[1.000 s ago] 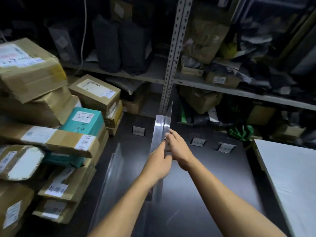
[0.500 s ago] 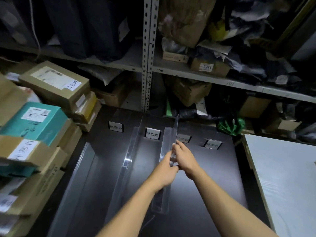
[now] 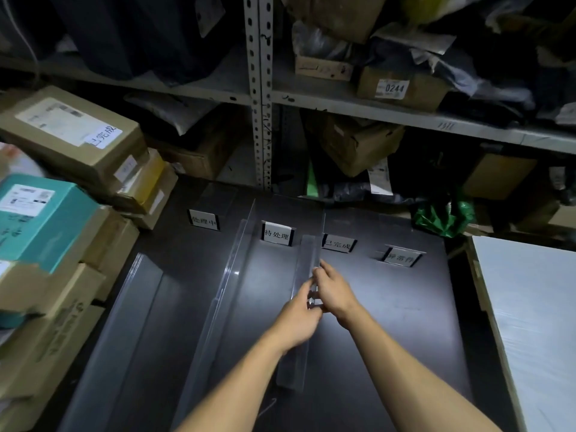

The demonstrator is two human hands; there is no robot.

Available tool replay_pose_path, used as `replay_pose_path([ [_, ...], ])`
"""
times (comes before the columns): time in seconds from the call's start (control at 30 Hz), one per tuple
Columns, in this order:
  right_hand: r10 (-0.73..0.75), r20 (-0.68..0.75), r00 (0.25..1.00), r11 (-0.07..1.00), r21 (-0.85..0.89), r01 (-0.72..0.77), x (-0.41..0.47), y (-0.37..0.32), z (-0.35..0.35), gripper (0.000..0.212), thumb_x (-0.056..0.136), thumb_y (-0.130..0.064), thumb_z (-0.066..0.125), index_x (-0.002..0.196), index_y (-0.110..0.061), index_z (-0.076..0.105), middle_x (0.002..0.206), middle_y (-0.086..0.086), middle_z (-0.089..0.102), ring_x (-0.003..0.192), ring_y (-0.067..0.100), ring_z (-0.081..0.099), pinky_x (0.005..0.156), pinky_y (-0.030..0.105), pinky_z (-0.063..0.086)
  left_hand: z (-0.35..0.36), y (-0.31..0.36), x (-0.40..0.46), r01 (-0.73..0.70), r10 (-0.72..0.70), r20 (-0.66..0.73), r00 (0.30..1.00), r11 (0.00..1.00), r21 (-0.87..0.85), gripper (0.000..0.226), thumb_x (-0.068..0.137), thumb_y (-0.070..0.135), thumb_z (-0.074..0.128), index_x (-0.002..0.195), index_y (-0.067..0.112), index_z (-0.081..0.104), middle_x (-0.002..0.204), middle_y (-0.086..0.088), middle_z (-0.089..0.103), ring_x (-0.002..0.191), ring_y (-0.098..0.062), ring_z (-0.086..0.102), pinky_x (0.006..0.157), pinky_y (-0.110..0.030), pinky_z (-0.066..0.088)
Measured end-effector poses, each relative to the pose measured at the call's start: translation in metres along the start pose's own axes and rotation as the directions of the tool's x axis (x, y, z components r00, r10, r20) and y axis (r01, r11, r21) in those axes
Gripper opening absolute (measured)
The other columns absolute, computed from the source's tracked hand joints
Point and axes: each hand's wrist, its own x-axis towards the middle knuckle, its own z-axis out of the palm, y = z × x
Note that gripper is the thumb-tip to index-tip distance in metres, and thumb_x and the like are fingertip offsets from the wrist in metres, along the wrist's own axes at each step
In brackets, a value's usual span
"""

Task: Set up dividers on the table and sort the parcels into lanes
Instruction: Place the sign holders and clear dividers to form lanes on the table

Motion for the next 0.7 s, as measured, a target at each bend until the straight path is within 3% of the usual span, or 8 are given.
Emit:
replay_pose_path([
  [0.13, 0.010, -0.011, 1.000, 1.000, 0.010, -0.010, 0.004, 0.008, -0.003, 0.045, 0.098, -0.029, 0.041, 0.142, -0.026, 0.049, 0.129, 0.011, 0.063, 0.109, 0.028, 0.065, 0.093, 0.046, 0.056, 0.008, -0.006, 0.006, 0.012, -0.011, 0.027, 1.000, 0.999, -0.044, 0.071, 0.080, 0.020, 0.047, 0.141, 0.053, 0.030, 0.124, 0.021, 0.059, 0.111, 0.002, 0.058, 0.102, -0.029, 0.047],
  [0.23, 0.028, 0.013, 1.000, 1.000, 0.006, -0.028, 0.005, 0.012, -0.005, 0.045, 0.098, -0.029, 0.040, 0.142, -0.025, 0.048, 0.133, 0.012, 0.060, 0.114, 0.030, 0.063, 0.099, 0.049, 0.051, 0.012, -0.008, 0.006, 0.020, -0.019, 0.030, 0.999, 0.999, -0.044, 0.070, 0.082, 0.021, 0.048, 0.141, 0.052, 0.030, 0.120, 0.025, 0.057, 0.113, -0.002, 0.056, 0.105, -0.033, 0.045],
  [0.43, 0.041, 0.032, 0.999, 0.998, -0.045, -0.039, 0.002, 0.013, -0.009, 0.049, 0.098, -0.033, 0.041, 0.146, -0.022, 0.045, 0.137, 0.013, 0.058, 0.121, 0.030, 0.058, 0.105, 0.046, 0.046, 0.012, -0.004, 0.002, 0.008, -0.007, 0.034, 0.999, 1.000, -0.024, 0.075, 0.081, 0.023, 0.051, 0.148, 0.044, 0.025, 0.145, 0.009, 0.048, 0.129, -0.010, 0.049, 0.111, -0.036, 0.040],
  [0.57, 0.034, 0.013, 0.999, 0.998, -0.050, -0.033, -0.008, 0.011, -0.015, 0.054, 0.098, -0.036, 0.043, 0.151, -0.022, 0.038, 0.149, 0.008, 0.047, 0.132, 0.027, 0.049, 0.107, 0.046, 0.045, 0.007, 0.001, -0.003, -0.001, 0.001, 0.028, 1.000, 1.000, -0.011, 0.078, 0.075, 0.031, 0.049, 0.143, 0.057, 0.020, 0.145, 0.011, 0.044, 0.103, 0.007, 0.053, 0.090, -0.022, 0.046],
  [0.7, -0.005, -0.047, 0.999, 0.992, -0.124, -0.001, -0.023, 0.004, -0.020, 0.057, 0.099, -0.037, 0.041, 0.152, -0.018, 0.034, 0.151, 0.010, 0.044, 0.130, 0.032, 0.049, 0.103, 0.048, 0.048, -0.002, 0.003, -0.014, -0.014, 0.014, -0.012, 1.000, 1.000, -0.021, 0.076, 0.084, 0.023, 0.052, 0.146, 0.054, 0.020, 0.152, 0.005, 0.038, 0.120, -0.003, 0.048, 0.093, -0.022, 0.043],
])
